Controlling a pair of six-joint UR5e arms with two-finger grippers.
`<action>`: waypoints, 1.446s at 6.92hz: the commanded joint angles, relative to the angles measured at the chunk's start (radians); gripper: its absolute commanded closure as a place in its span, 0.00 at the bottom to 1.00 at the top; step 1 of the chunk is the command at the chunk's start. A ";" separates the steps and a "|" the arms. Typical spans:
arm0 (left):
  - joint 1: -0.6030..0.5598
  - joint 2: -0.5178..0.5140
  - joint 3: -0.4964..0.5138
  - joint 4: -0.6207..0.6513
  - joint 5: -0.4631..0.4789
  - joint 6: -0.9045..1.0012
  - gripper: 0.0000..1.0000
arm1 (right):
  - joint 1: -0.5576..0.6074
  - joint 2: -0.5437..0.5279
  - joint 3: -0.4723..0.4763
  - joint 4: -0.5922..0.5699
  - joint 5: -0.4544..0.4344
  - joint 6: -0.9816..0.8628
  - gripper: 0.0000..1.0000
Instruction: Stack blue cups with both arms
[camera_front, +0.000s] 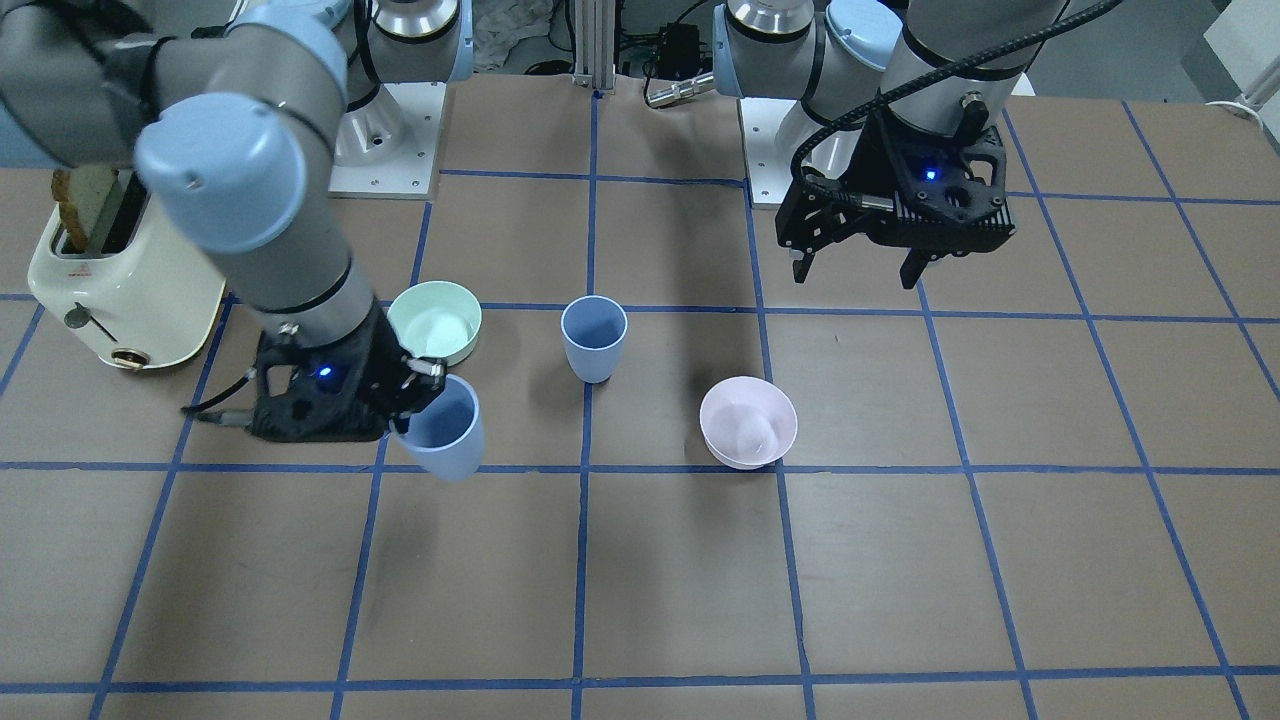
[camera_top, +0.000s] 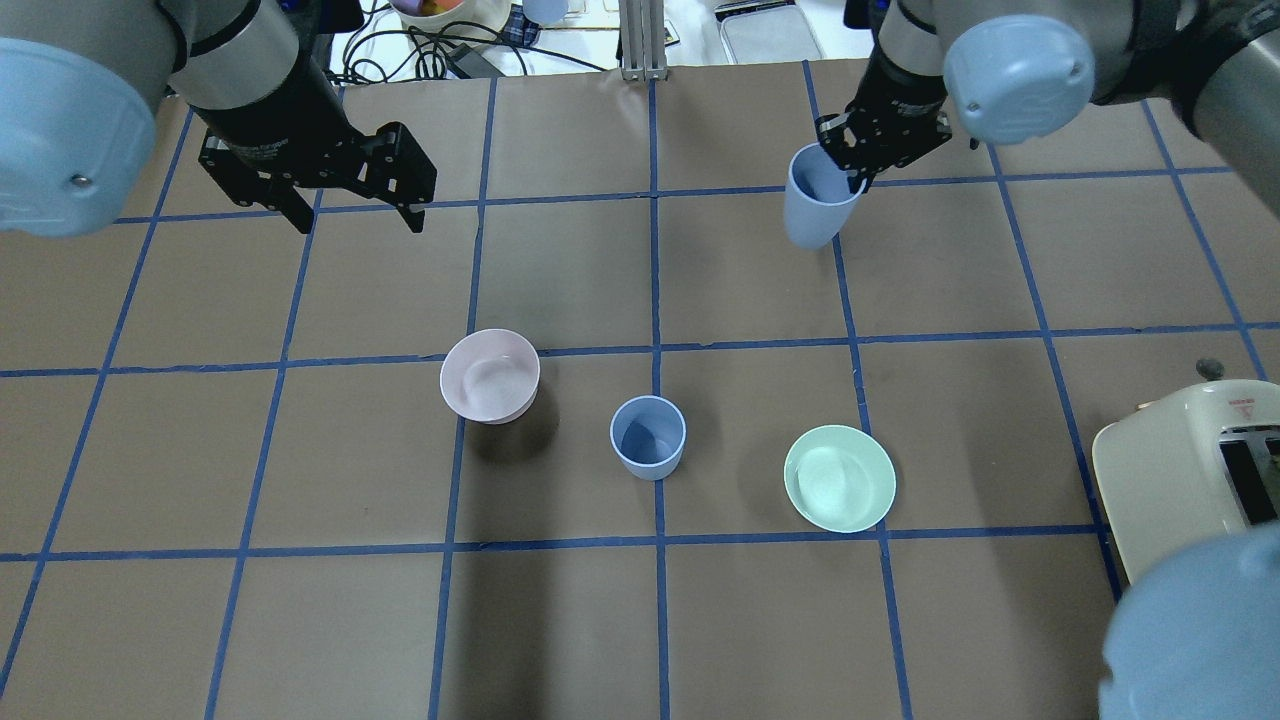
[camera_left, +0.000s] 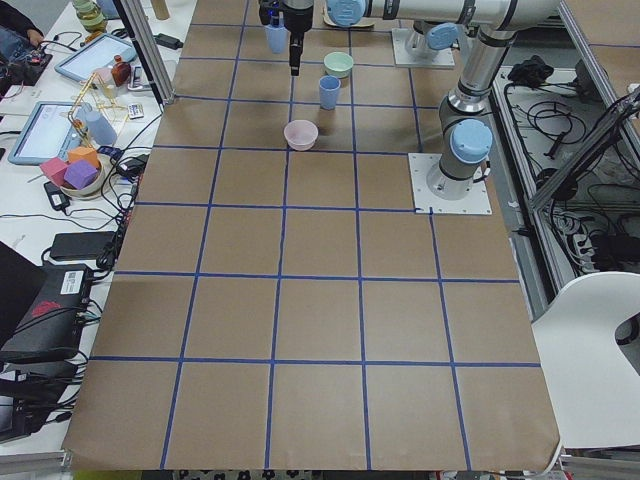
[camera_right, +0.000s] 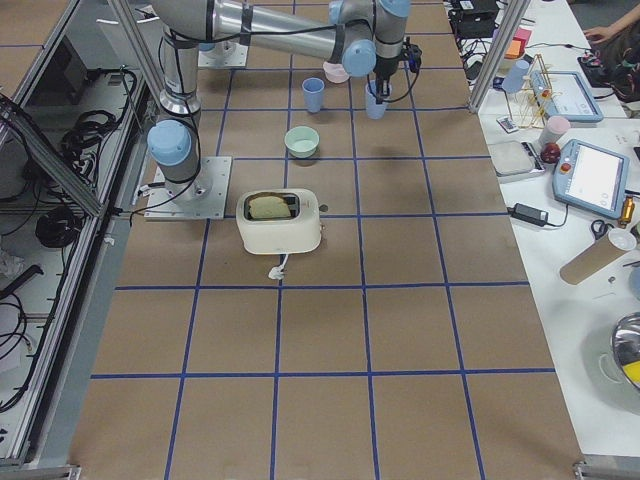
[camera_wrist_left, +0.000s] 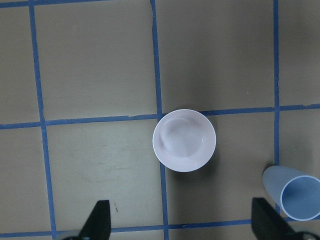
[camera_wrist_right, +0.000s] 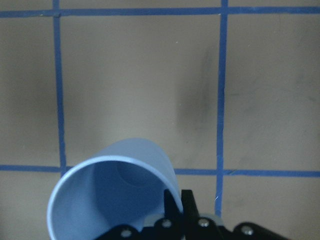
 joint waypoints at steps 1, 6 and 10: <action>0.000 0.000 0.000 0.000 0.000 0.000 0.00 | 0.160 -0.105 0.125 -0.001 -0.004 0.216 0.95; 0.000 0.000 0.000 -0.001 0.000 0.000 0.00 | 0.288 -0.110 0.136 0.012 -0.038 0.353 0.95; 0.000 0.000 0.000 -0.001 0.000 0.000 0.00 | 0.298 -0.110 0.179 0.000 -0.024 0.366 0.95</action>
